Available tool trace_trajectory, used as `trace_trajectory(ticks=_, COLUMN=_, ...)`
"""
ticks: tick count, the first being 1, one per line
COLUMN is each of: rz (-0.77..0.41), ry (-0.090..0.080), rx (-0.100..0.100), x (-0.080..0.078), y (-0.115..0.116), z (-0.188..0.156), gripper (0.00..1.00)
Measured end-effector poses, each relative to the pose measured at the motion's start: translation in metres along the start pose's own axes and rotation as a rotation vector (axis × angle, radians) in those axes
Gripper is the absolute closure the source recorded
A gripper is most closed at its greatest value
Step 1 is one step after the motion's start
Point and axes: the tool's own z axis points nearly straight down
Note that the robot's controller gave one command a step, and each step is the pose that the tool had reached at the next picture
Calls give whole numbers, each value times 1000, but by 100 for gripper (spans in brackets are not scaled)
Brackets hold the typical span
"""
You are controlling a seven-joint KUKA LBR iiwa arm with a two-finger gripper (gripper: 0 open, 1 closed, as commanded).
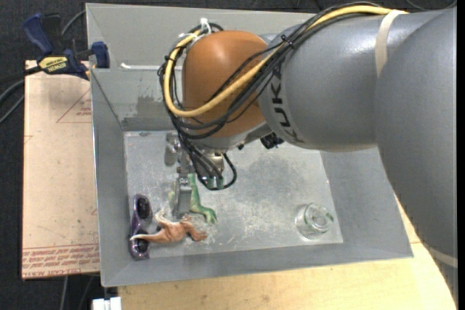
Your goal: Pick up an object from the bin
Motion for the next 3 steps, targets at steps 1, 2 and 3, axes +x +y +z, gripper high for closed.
trace_trajectory(ticks=1, rz=4, ry=-7, rx=-1, x=-2, y=-1, z=-5, gripper=0)
trace_trajectory(ticks=2, rz=-83, ry=-6, rx=-2, x=10, y=-13, z=72, gripper=0)
trace_trajectory(ticks=3, rz=-201, ry=-3, rx=-1, x=8, y=0, z=115, gripper=0)
